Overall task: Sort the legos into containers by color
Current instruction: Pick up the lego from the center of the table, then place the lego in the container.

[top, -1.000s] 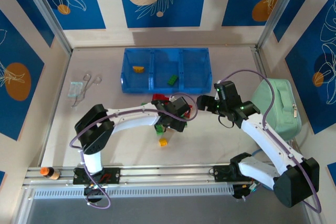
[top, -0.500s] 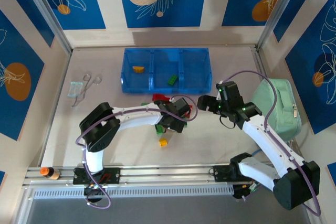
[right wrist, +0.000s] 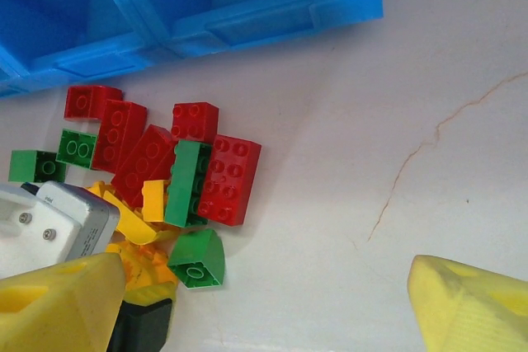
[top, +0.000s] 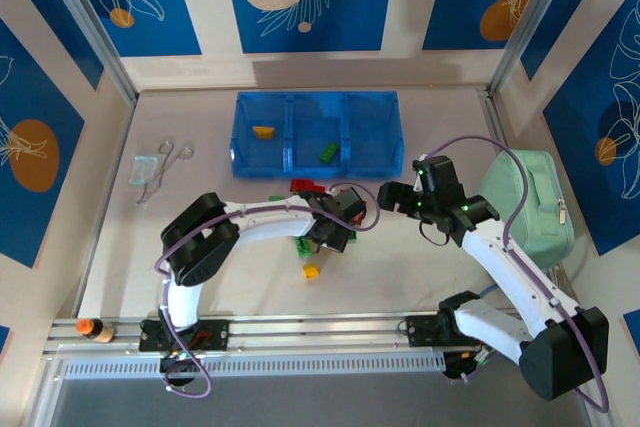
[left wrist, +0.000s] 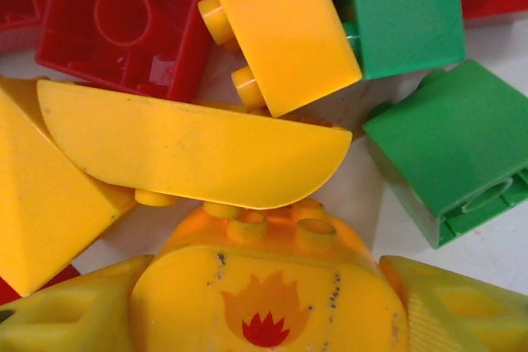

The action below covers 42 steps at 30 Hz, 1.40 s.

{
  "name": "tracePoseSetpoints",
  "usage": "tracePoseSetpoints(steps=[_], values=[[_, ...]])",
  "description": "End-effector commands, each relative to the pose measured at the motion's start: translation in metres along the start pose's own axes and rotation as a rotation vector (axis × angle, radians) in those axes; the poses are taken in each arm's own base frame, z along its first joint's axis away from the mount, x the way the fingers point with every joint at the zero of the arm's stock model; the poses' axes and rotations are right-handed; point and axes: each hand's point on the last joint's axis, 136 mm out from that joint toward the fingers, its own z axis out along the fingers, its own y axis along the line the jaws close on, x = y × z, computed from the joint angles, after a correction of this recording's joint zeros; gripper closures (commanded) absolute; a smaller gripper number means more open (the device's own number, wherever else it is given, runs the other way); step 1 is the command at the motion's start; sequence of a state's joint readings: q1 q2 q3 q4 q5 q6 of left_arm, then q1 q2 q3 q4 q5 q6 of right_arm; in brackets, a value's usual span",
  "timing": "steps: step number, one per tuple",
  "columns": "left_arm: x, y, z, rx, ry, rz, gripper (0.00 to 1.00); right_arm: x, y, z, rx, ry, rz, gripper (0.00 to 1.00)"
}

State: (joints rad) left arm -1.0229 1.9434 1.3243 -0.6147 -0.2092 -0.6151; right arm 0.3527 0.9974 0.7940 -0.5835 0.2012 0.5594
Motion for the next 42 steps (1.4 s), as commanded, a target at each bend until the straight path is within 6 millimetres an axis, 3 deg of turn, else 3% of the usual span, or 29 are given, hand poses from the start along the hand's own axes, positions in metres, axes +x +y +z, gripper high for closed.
tracePoseSetpoints(steps=[1, 9, 15, 19, 25, 34, 42], values=[[-0.002, 0.003, -0.003, -0.009, 0.013, 0.009, 0.44, -0.002, 0.004, -0.004, -0.028, -0.012, 0.016, 0.11], [-0.023, 0.021, -0.048, 0.051, -0.083, -0.042, 0.49, -0.005, 0.003, -0.006, -0.023, -0.021, 0.017, 0.11], [-0.058, 0.092, -0.086, 0.065, -0.199, -0.186, 0.49, -0.003, 0.003, -0.005, -0.031, -0.009, 0.021, 0.11], [-0.08, 0.14, -0.099, 0.042, -0.25, -0.261, 0.49, 0.001, 0.003, -0.003, -0.037, 0.004, 0.026, 0.12], [-0.113, 0.198, -0.083, 0.036, -0.253, -0.388, 0.5, 0.003, 0.007, -0.005, -0.056, 0.017, 0.032, 0.14], [-0.154, 0.234, -0.065, -0.053, -0.237, -0.398, 0.48, 0.006, 0.007, -0.01, -0.052, 0.022, 0.025, 0.15], [-0.173, 0.256, -0.059, -0.082, -0.217, -0.421, 0.39, 0.002, 0.005, -0.019, -0.034, 0.005, -0.01, 0.15]])
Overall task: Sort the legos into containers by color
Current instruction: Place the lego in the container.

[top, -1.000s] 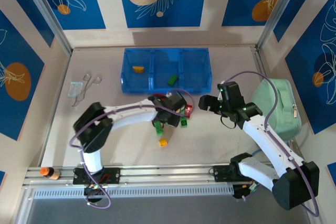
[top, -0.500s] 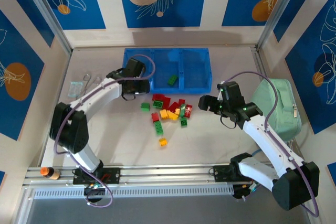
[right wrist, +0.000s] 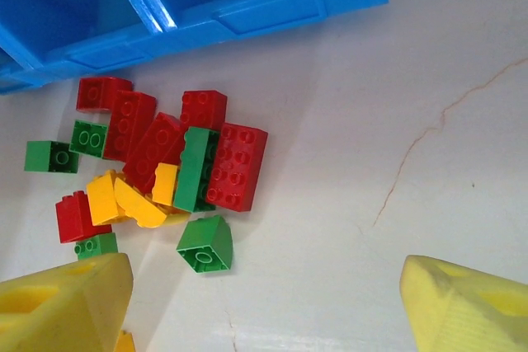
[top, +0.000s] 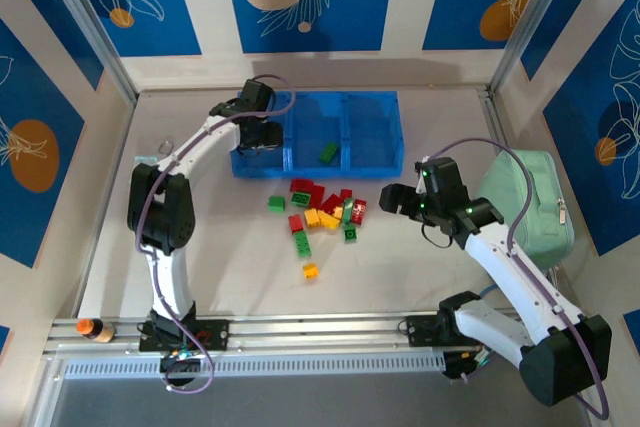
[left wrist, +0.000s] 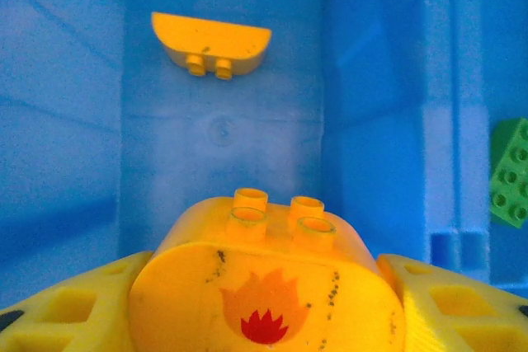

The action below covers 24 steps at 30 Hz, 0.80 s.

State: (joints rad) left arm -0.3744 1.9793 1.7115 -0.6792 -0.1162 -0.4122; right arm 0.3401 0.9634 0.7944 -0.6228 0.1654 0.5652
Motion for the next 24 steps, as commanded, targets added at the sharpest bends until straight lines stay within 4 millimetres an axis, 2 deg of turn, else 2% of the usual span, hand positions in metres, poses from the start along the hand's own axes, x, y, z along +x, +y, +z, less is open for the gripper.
tracePoseSetpoints(steps=[1, 3, 7, 12, 16, 20, 24], values=[[-0.006, 0.011, -0.002, -0.036, 0.019, 0.012, 0.35, -0.003, 0.006, -0.011, -0.019, -0.01, -0.029, 0.15], [-0.009, 0.008, -0.005, -0.022, 0.012, 0.014, 0.27, -0.002, 0.01, -0.011, -0.035, -0.002, -0.036, 0.15], [-0.017, 0.003, -0.022, 0.005, -0.022, 0.014, 0.22, 0.001, 0.016, -0.009, -0.059, 0.011, -0.055, 0.15], [-0.022, -0.001, -0.047, 0.041, -0.067, 0.021, 0.2, 0.003, 0.023, -0.01, -0.04, 0.002, -0.111, 0.16], [-0.018, -0.004, -0.071, 0.068, -0.104, 0.033, 0.21, 0.007, 0.037, -0.01, -0.062, 0.014, -0.172, 0.17], [-0.001, -0.008, -0.09, 0.135, -0.157, 0.031, 0.21, 0.017, 0.056, -0.005, -0.094, 0.048, -0.257, 0.18], [0.033, -0.006, -0.102, 0.193, -0.183, 0.011, 0.21, 0.03, 0.073, 0.005, -0.108, 0.107, -0.335, 0.18]])
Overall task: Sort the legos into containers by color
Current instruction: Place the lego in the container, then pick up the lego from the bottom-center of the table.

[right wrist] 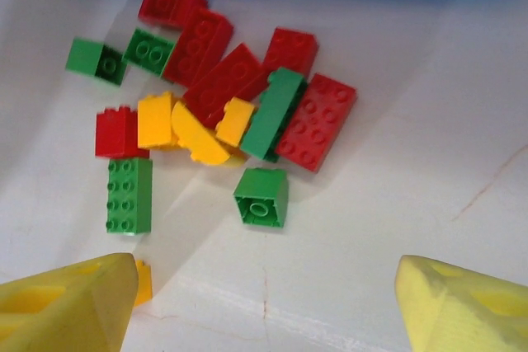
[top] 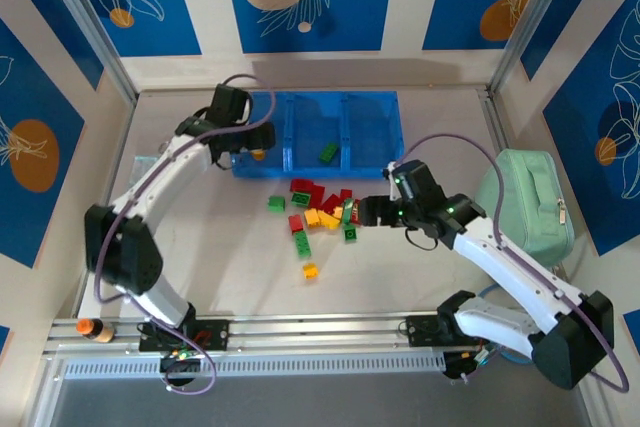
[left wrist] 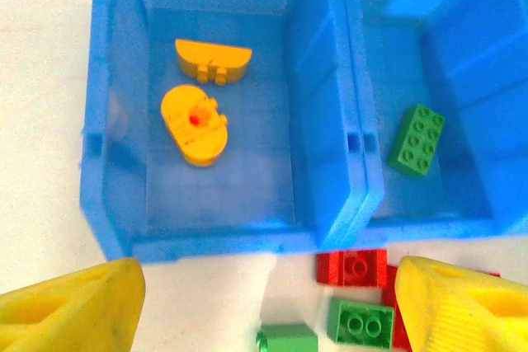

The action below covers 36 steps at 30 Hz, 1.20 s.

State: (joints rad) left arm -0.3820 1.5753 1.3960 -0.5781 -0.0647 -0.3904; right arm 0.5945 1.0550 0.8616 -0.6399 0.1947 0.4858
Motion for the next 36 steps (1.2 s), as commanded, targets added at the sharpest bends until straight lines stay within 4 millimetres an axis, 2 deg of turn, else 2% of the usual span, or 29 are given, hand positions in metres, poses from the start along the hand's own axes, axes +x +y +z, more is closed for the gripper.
tracePoseSetpoints(steps=[1, 4, 9, 11, 16, 24, 29, 31, 34, 36], values=[[0.024, -0.01, -0.009, 0.073, -0.03, -0.013, 0.21, -0.007, 0.019, 0.003, -0.024, 0.012, -0.073, 0.19], [0.056, -0.006, -0.016, 0.068, -0.032, -0.009, 0.21, -0.001, 0.036, 0.019, -0.035, 0.063, -0.107, 0.21], [0.102, 0.018, -0.024, -0.001, 0.017, -0.032, 0.21, 0.014, 0.065, 0.05, -0.027, 0.162, -0.172, 0.26], [0.118, 0.021, -0.027, 0.008, 0.015, -0.05, 0.21, 0.021, 0.074, 0.063, -0.016, 0.205, -0.186, 0.29], [0.161, 0.035, -0.023, -0.004, 0.045, -0.1, 0.22, 0.038, 0.093, 0.097, 0.01, 0.3, -0.218, 0.38], [0.186, 0.043, -0.032, 0.0, 0.032, -0.133, 0.22, 0.057, 0.115, 0.131, 0.068, 0.398, -0.276, 0.39], [0.193, 0.047, -0.035, -0.001, 0.03, -0.145, 0.22, 0.072, 0.125, 0.147, 0.077, 0.443, -0.302, 0.39], [0.194, 0.048, -0.036, -0.004, 0.029, -0.147, 0.22, 0.076, 0.121, 0.153, 0.115, 0.461, -0.304, 0.43], [0.194, 0.049, -0.037, -0.008, 0.028, -0.147, 0.22, 0.076, 0.103, 0.158, 0.265, 0.473, -0.313, 0.52], [0.194, 0.049, -0.037, -0.01, 0.026, -0.145, 0.22, 0.079, 0.101, 0.159, 0.293, 0.484, -0.326, 0.53]])
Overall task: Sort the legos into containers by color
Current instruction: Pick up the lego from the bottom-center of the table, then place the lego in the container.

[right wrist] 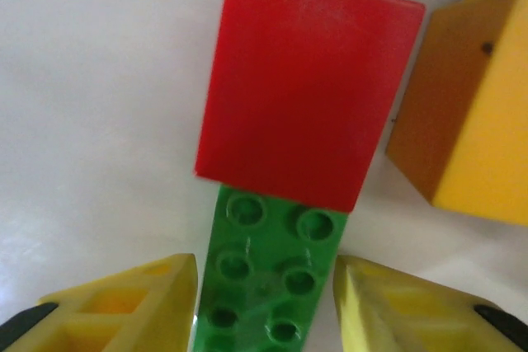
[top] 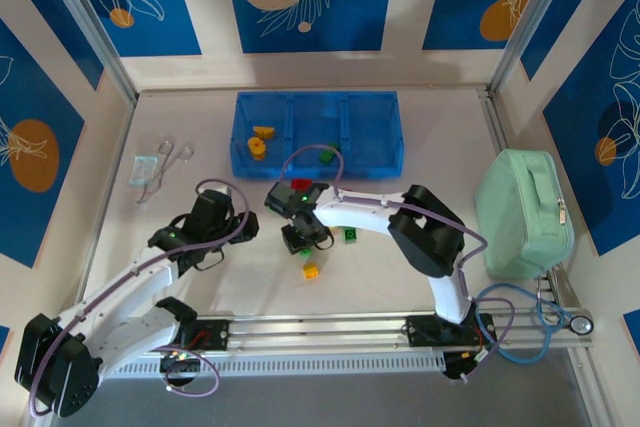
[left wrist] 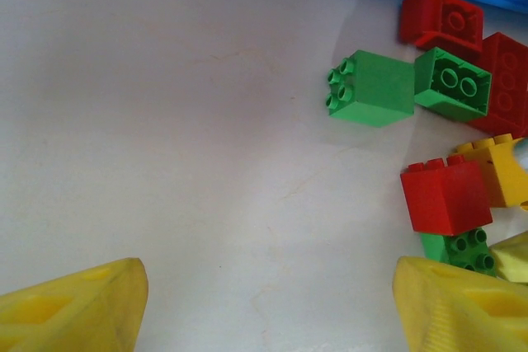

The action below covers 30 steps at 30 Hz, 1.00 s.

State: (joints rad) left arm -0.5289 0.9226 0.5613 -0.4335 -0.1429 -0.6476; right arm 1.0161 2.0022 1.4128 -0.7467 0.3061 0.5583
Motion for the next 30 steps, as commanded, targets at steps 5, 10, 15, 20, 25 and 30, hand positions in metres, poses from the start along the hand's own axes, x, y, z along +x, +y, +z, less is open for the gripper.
tracePoseSetpoints(steps=[5, 10, 15, 20, 25, 30], values=[[0.003, 0.004, -0.002, -0.02, -0.005, 0.002, 0.22, 0.008, -0.007, -0.008, 0.085, 0.017, 0.013, 0.66], [0.002, 0.004, -0.005, -0.017, -0.01, 0.004, 0.23, -0.004, -0.006, -0.038, 0.054, -0.052, 0.019, 0.71], [-0.004, -0.007, -0.014, 0.017, -0.039, 0.054, 0.23, -0.034, -0.029, -0.079, 0.032, -0.155, 0.054, 0.71], [-0.005, -0.011, -0.02, 0.027, -0.06, 0.068, 0.23, -0.077, -0.077, -0.099, 0.043, -0.193, 0.149, 0.72], [-0.002, -0.016, -0.025, 0.021, -0.059, 0.091, 0.23, -0.127, -0.104, -0.106, 0.012, -0.235, 0.204, 0.71], [-0.004, -0.028, -0.041, 0.035, -0.074, 0.132, 0.24, -0.173, -0.126, -0.087, 0.004, -0.218, 0.235, 0.71]])
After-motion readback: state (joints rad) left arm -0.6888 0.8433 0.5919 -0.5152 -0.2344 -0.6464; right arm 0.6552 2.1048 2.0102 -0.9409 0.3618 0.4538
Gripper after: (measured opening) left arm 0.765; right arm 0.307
